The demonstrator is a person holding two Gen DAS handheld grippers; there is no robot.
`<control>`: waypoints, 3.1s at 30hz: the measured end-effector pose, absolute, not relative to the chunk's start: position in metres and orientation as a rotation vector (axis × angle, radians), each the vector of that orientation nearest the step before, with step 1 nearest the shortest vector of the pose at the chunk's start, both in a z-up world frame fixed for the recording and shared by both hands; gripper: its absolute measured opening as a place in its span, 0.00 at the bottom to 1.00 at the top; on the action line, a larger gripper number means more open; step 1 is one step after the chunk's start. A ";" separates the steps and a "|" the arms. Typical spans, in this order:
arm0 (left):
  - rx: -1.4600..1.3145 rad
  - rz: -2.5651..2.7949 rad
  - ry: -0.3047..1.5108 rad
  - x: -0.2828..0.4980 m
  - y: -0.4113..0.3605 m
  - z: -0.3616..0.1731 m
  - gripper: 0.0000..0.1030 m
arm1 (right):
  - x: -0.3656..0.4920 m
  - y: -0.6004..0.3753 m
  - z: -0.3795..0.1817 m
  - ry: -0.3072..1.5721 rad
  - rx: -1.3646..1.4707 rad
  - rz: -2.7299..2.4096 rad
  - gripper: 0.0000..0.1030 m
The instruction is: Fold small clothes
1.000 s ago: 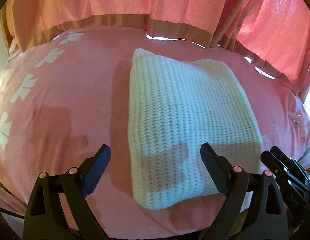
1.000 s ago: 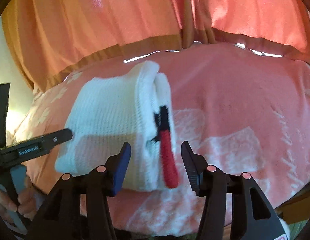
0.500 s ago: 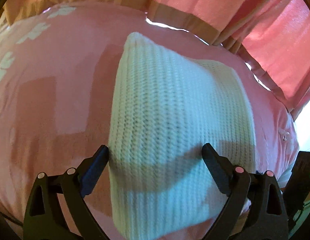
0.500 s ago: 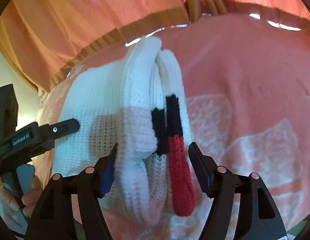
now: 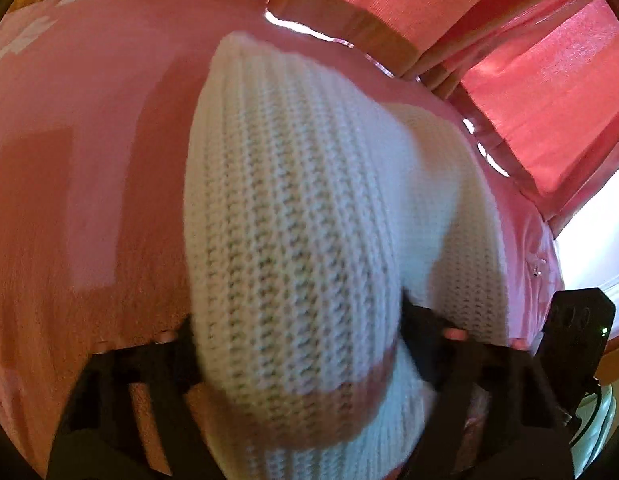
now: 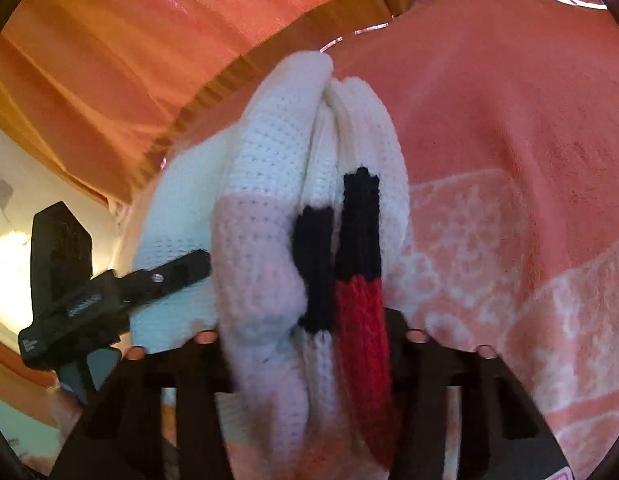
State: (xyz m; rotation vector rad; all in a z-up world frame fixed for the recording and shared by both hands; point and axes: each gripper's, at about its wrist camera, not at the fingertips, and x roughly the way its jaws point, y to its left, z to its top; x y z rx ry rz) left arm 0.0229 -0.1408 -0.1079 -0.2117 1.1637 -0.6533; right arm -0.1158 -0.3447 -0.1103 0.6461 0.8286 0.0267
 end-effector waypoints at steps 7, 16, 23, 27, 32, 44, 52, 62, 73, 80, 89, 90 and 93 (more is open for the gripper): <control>-0.146 -0.768 0.997 -0.004 -0.137 -0.029 0.41 | -0.148 -0.312 -0.034 0.640 0.529 -0.022 0.37; -0.119 -0.792 0.722 -0.025 -0.070 0.080 0.42 | -0.159 -0.243 0.062 0.420 0.350 0.031 0.37; -0.093 -0.685 0.690 0.025 0.003 0.061 0.55 | -0.084 -0.196 0.036 0.431 0.334 0.125 0.55; 0.032 -0.478 0.871 0.071 0.020 -0.022 0.62 | -0.029 -0.191 -0.053 0.674 0.243 0.009 0.48; 0.102 -0.372 0.851 0.055 0.042 -0.036 0.62 | -0.049 -0.176 -0.050 0.680 0.260 0.060 0.06; 0.128 -0.286 0.887 0.035 0.030 -0.054 0.64 | -0.034 -0.156 -0.089 0.818 0.184 0.020 0.00; 0.119 -0.267 0.893 0.025 0.022 -0.059 0.64 | -0.036 -0.142 -0.092 0.839 0.082 -0.009 0.00; 0.138 -0.226 0.823 -0.009 0.009 -0.061 0.73 | -0.078 -0.147 -0.045 0.676 0.124 -0.058 0.30; 0.175 -0.144 0.723 -0.045 -0.001 -0.071 0.87 | -0.100 -0.147 -0.076 0.686 0.106 -0.156 0.41; 0.169 -0.135 0.740 -0.051 -0.005 -0.080 0.87 | -0.102 -0.132 -0.083 0.683 0.042 -0.143 0.47; 0.144 -0.117 0.766 -0.046 -0.001 -0.084 0.87 | -0.097 -0.130 -0.090 0.697 0.040 -0.146 0.47; 0.139 -0.116 0.770 -0.045 0.000 -0.084 0.87 | -0.097 -0.130 -0.090 0.697 0.041 -0.147 0.47; 0.136 -0.110 0.772 -0.044 0.002 -0.085 0.87 | -0.096 -0.130 -0.090 0.700 0.047 -0.149 0.47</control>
